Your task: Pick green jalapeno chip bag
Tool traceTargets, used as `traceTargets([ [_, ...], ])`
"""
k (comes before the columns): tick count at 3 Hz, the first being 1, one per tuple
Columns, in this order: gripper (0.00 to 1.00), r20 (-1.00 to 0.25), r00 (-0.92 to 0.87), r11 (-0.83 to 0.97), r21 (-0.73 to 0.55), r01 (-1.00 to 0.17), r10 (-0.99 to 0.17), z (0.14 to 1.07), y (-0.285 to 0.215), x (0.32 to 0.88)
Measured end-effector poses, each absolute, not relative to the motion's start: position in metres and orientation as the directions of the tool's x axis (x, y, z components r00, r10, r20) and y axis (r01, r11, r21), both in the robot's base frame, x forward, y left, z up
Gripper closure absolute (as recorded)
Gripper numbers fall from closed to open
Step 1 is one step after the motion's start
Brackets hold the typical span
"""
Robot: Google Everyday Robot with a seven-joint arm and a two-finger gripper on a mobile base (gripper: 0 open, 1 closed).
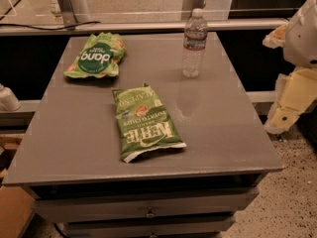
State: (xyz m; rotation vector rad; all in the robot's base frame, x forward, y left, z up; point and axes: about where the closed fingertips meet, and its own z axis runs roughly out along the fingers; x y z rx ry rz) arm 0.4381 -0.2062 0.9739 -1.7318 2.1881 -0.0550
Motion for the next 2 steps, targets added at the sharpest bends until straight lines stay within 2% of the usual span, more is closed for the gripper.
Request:
traceTargets([
  [2,0.0,-0.419,-0.08,0.177,-0.199,-0.964,-0.904,0.938,-0.148,0.445],
])
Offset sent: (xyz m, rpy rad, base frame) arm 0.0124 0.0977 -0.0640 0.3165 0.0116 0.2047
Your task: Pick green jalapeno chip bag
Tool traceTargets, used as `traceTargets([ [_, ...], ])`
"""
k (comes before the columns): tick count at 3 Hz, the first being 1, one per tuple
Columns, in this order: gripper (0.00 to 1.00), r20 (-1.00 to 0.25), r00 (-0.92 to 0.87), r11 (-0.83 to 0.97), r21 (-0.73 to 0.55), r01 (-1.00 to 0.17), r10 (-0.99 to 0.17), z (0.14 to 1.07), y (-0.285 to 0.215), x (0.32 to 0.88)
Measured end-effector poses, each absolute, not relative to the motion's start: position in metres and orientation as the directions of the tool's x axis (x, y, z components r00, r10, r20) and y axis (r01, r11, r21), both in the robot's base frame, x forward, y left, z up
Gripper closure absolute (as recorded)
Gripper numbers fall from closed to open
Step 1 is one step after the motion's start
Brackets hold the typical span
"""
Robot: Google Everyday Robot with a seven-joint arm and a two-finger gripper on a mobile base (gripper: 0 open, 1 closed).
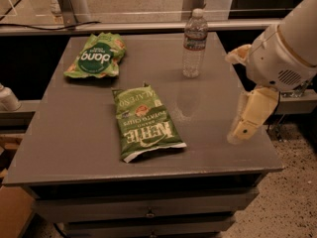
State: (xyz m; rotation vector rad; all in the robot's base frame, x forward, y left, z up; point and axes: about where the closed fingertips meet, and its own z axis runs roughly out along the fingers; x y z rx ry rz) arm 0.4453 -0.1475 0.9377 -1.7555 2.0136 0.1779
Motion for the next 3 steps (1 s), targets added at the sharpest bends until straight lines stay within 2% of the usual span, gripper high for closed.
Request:
traceTargets([
  [2,0.0,-0.561,-0.019,0.156,-0.198,-0.968,-0.828,0.901,-0.078,0.451],
  [3,0.0,-0.565,-0.016,0.162,-0.208,-0.965,-0.825,0.9,-0.074,0.453],
])
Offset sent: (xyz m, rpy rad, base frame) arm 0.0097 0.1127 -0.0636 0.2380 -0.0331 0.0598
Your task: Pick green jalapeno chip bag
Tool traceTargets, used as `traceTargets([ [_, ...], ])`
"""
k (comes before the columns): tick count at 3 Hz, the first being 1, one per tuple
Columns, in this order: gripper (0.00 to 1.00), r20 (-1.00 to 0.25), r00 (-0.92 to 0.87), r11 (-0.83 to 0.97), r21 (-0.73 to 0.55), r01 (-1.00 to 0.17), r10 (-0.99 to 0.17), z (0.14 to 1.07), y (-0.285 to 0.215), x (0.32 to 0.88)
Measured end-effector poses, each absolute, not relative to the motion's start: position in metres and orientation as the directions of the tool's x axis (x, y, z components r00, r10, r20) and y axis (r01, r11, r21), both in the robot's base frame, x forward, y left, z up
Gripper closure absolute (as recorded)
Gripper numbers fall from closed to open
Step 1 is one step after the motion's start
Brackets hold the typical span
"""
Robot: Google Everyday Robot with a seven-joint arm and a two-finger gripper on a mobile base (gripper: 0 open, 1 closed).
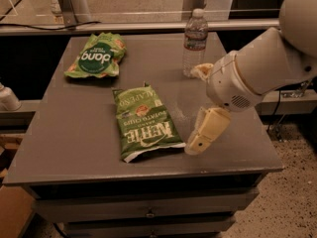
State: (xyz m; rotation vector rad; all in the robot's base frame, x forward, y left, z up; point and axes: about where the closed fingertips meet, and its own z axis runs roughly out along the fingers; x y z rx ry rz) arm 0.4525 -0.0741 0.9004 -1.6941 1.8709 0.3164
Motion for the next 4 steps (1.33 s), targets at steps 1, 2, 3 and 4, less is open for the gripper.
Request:
traceTargets([
  [1,0.0,-0.577,-0.01,0.163,-0.214,-0.963,-0.816,0.903,-0.076,0.451],
  [2,0.0,-0.638,-0.015,0.19,-0.206,-0.96,-0.77,0.891,-0.07,0.453],
  [3,0.0,-0.7,-0.026,0.228,-0.196,-0.954,-0.714,0.877,-0.053,0.466],
  [4,0.0,-0.736,-0.048,0.257,-0.174,-0.951,-0.675,0.869,-0.035,0.485],
])
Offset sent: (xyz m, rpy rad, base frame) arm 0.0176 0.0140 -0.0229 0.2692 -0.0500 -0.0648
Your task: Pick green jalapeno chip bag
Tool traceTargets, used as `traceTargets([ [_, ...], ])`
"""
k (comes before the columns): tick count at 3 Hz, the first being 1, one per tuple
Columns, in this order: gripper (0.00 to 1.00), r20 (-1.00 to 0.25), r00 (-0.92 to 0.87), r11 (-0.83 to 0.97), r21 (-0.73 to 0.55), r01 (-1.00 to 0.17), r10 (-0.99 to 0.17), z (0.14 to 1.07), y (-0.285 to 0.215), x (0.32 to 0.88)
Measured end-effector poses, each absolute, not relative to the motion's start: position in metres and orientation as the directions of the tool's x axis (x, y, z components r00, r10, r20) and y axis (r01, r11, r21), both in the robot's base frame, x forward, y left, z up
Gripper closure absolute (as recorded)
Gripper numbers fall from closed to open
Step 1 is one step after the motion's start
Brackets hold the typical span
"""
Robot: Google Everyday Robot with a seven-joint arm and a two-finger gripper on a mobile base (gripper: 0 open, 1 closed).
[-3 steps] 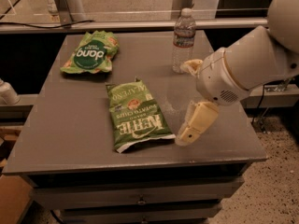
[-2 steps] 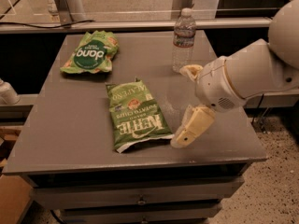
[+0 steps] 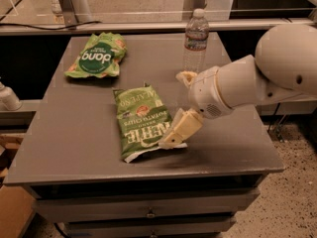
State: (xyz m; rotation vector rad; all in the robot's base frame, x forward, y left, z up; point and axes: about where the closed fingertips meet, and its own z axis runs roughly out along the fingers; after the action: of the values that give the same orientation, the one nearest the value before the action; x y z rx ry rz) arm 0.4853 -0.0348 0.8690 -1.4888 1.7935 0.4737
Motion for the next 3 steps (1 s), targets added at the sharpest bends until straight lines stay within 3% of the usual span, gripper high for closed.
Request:
traceTargets([
  [2,0.0,-0.752,-0.097,0.26,-0.101,-0.96,-0.652,0.845,0.003,0.494],
  [3,0.17,-0.754,-0.109,0.263,-0.087,-0.961,-0.648,0.836,0.014,0.494],
])
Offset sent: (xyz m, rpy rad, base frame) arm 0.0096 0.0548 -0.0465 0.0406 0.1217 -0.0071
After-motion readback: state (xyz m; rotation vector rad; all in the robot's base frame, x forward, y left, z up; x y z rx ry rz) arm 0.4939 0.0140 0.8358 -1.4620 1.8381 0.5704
